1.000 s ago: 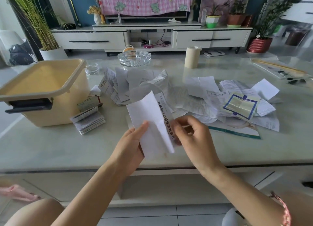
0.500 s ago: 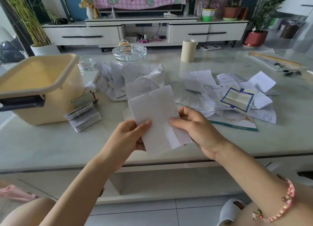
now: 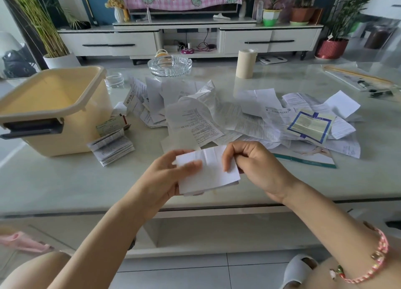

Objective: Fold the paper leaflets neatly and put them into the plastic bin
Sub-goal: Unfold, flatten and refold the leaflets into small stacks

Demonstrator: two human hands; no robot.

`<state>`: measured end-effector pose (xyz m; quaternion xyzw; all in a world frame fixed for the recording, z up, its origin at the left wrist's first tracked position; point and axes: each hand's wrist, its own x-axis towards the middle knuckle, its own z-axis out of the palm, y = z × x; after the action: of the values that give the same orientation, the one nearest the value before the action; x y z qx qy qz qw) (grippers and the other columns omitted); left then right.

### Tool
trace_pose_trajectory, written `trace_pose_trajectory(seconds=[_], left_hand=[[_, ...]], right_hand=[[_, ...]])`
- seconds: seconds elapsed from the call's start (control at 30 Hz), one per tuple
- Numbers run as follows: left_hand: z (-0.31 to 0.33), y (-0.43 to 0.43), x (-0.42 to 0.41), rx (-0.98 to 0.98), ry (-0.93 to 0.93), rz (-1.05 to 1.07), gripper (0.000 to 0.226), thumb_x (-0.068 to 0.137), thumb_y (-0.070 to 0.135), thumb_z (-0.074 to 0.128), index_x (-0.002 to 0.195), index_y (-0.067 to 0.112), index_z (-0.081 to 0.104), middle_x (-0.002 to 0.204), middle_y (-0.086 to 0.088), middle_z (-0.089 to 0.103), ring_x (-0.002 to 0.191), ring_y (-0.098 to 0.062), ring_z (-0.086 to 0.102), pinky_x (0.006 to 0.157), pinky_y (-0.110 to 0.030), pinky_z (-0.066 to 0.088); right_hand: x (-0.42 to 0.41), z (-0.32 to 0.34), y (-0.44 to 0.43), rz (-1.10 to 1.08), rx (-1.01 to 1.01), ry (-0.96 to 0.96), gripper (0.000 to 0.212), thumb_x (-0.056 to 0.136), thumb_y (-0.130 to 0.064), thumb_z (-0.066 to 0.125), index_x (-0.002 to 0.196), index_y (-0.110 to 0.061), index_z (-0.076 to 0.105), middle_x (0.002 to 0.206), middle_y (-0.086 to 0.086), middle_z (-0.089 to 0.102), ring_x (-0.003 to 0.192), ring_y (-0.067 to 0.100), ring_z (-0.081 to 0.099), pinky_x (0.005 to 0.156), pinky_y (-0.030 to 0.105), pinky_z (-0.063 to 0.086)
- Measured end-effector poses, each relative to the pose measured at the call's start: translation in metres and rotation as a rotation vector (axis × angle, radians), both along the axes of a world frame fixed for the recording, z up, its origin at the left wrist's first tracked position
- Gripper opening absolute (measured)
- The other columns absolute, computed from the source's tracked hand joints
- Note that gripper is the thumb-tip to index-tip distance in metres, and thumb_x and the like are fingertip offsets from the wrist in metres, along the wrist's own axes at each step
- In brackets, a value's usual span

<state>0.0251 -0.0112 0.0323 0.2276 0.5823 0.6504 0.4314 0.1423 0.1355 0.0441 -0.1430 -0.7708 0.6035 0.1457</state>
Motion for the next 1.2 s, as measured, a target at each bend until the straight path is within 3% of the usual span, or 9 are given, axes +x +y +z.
trace_pose_trajectory(seconds=[0.13,0.23,0.37,0.5,0.67,0.8,0.9,1.07,1.2], left_hand=[[-0.006,0.001,0.007,-0.051,0.162,0.074,0.029,0.074,0.011,0.068,0.099,-0.002,0.066,0.082,-0.011,0.068,0.063,-0.016,0.065,0.052,-0.025,0.053],[-0.01,0.004,0.009,-0.013,0.207,0.176,0.014,0.084,0.005,0.061,0.096,0.0,0.066,0.081,-0.009,0.07,0.065,-0.016,0.067,0.053,-0.024,0.053],[-0.011,0.009,0.017,0.014,0.091,0.248,0.018,0.094,0.014,0.05,0.093,0.006,0.065,0.079,-0.01,0.072,0.073,-0.029,0.069,0.056,-0.028,0.055],[-0.007,0.011,0.019,-0.025,0.005,0.231,0.027,0.099,0.016,0.038,0.09,0.006,0.061,0.081,-0.019,0.069,0.078,-0.035,0.068,0.06,-0.035,0.058],[0.004,0.009,0.015,0.1,-0.282,0.127,0.042,0.098,0.032,0.033,0.09,0.001,0.062,0.075,-0.019,0.071,0.063,-0.026,0.069,0.058,-0.033,0.059],[-0.005,0.006,0.015,0.087,-0.064,0.183,0.033,0.097,0.024,0.041,0.091,0.002,0.064,0.075,-0.014,0.071,0.066,-0.02,0.069,0.059,-0.028,0.057],[-0.012,0.006,0.013,0.107,0.069,0.313,0.025,0.098,0.016,0.041,0.091,0.005,0.063,0.078,-0.012,0.069,0.069,-0.019,0.068,0.062,-0.029,0.058],[-0.014,0.008,0.013,0.149,0.207,0.388,0.024,0.097,0.016,0.043,0.091,0.009,0.066,0.082,-0.003,0.068,0.074,-0.009,0.063,0.065,-0.019,0.053],[-0.015,0.009,0.007,0.05,0.231,0.401,0.024,0.097,0.018,0.045,0.086,0.012,0.066,0.071,0.003,0.065,0.067,-0.008,0.058,0.058,-0.017,0.049]], right_hand=[[-0.001,-0.002,-0.001,-0.036,-0.066,0.014,0.044,0.088,0.007,0.036,0.065,-0.016,0.067,0.066,-0.005,0.059,0.058,0.005,0.049,0.055,0.018,0.042],[-0.002,-0.004,-0.004,-0.086,-0.222,0.035,0.01,0.088,-0.018,0.057,0.095,-0.022,0.064,0.08,0.002,0.063,0.066,0.011,0.057,0.054,0.027,0.048],[-0.008,-0.018,-0.017,-0.195,-0.15,-0.029,0.029,0.076,-0.014,0.075,0.098,-0.015,0.055,0.092,0.004,0.065,0.069,0.013,0.062,0.052,0.022,0.048],[-0.013,-0.028,-0.028,-0.442,0.242,0.185,0.019,0.076,-0.004,0.068,0.075,-0.017,0.055,0.072,-0.008,0.058,0.062,0.003,0.051,0.058,0.011,0.04],[-0.015,-0.031,-0.027,-0.343,1.027,0.464,0.019,0.071,0.0,0.047,0.076,-0.004,0.065,0.079,0.005,0.058,0.076,0.014,0.044,0.066,0.018,0.035],[-0.018,-0.03,-0.022,-0.167,1.212,0.456,0.027,0.072,0.001,0.045,0.086,-0.003,0.068,0.088,0.009,0.063,0.08,0.021,0.046,0.07,0.028,0.042],[-0.019,-0.03,-0.026,-0.093,0.973,0.366,0.033,0.072,-0.009,0.045,0.095,-0.005,0.068,0.098,0.006,0.061,0.091,0.017,0.049,0.082,0.023,0.041],[-0.027,-0.024,-0.035,-0.153,0.02,0.07,0.013,0.091,-0.02,0.059,0.103,-0.017,0.057,0.099,0.001,0.061,0.086,0.008,0.058,0.074,0.018,0.05],[-0.033,-0.021,-0.031,-0.064,-0.048,-0.007,0.008,0.09,-0.01,0.059,0.086,-0.005,0.054,0.078,0.011,0.065,0.062,0.02,0.066,0.055,0.029,0.056]])
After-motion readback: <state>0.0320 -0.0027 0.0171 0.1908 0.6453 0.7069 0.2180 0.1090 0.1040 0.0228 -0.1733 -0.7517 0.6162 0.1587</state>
